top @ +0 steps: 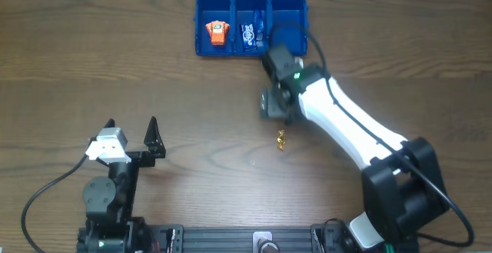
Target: Sort Candies Into Trays
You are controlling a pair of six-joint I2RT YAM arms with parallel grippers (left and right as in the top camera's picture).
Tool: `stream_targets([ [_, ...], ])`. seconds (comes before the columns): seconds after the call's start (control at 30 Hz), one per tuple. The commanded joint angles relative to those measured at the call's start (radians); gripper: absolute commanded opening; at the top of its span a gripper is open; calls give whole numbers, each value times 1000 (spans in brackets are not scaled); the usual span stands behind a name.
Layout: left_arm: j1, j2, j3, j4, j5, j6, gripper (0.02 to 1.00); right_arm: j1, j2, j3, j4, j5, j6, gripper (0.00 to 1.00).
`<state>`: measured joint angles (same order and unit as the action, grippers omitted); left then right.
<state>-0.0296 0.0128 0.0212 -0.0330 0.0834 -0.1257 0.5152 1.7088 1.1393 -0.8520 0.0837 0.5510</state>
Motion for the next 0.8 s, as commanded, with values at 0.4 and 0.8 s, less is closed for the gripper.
stream_targets([
  [0.4, 4, -7, -16, -38, 18, 14, 998, 86, 5, -166, 102, -64, 126, 757],
  [0.8, 4, -7, -16, -38, 18, 14, 998, 86, 7, -206, 115, -64, 134, 667],
])
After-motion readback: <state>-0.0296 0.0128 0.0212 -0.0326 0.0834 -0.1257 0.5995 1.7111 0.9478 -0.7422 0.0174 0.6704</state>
